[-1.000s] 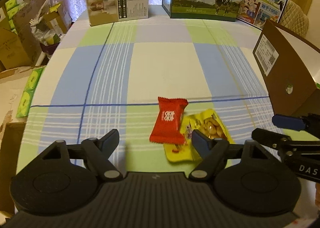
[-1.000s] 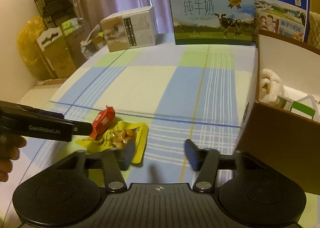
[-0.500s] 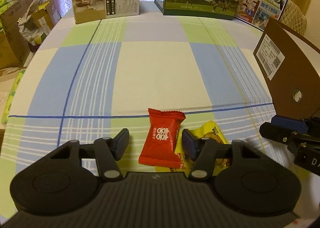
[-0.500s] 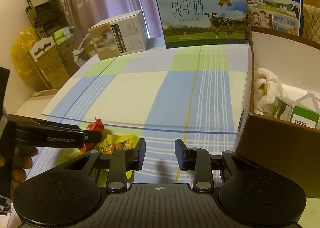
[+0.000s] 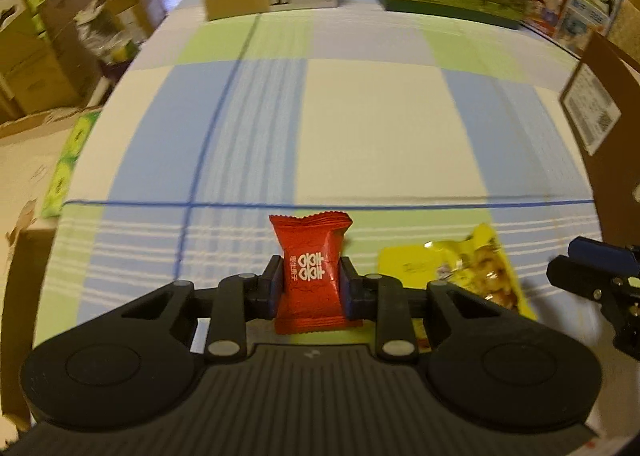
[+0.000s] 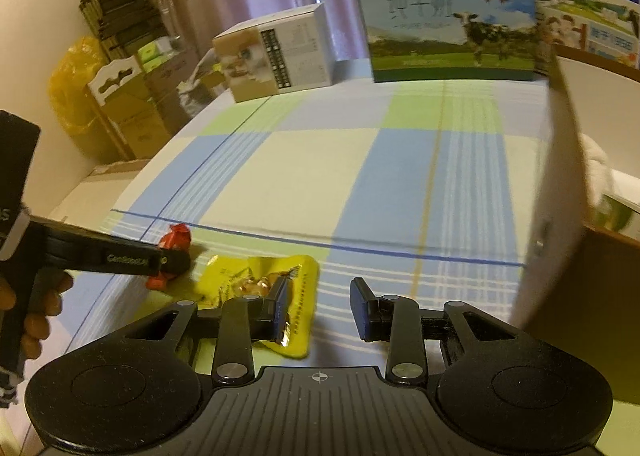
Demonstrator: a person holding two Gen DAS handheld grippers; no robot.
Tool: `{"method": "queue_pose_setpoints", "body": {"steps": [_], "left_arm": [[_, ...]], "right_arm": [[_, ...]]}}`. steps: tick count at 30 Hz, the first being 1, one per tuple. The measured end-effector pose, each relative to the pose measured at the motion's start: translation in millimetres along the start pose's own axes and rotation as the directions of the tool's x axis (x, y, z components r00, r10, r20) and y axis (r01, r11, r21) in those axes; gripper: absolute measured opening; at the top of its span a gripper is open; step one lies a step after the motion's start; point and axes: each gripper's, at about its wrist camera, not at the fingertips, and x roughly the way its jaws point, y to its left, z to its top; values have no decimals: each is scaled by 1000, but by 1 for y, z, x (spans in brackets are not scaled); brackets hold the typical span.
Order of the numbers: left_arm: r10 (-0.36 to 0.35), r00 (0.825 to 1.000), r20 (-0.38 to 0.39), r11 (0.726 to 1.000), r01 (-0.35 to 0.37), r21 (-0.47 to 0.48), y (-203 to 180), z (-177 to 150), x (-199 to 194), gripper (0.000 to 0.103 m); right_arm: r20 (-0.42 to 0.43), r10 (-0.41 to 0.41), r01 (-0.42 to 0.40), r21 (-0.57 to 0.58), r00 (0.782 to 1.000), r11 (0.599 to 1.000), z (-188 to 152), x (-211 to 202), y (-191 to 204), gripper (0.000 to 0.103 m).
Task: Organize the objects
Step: 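Grasp the red candy packet with the left gripper while the right gripper grasps the yellow snack bag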
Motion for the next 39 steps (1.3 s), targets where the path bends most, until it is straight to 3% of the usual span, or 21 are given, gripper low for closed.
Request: {"method": "queue_pose_setpoints", "body": {"steps": [7, 12, 17, 24, 34, 39], "left_arm": [[35, 998, -47, 998, -38, -52, 13, -9, -11, 24], [48, 996, -71, 996, -53, -75, 16, -13, -15, 24], [52, 995, -83, 996, -58, -67, 13, -16, -17, 24], [45, 994, -97, 997, -51, -53, 3, -25, -23, 24], [-14, 994, -106, 999, 17, 32, -42, -60, -46, 24], [-42, 992, -119, 998, 47, 34, -56, -76, -58, 24]], "right_arm": [[4, 36, -36, -48, 999, 998, 20, 33, 21, 31], [-64, 70, -78, -137, 995, 987, 26, 52, 40, 31], [-139, 37, -70, -238, 990, 969, 13, 56, 45, 31], [-178, -41, -8, -265, 983, 964, -14, 28, 38, 30], [-229, -104, 60, -194, 968, 979, -46, -32, 15, 30], [-196, -37, 55, 85, 980, 995, -45, -80, -12, 32]]}}
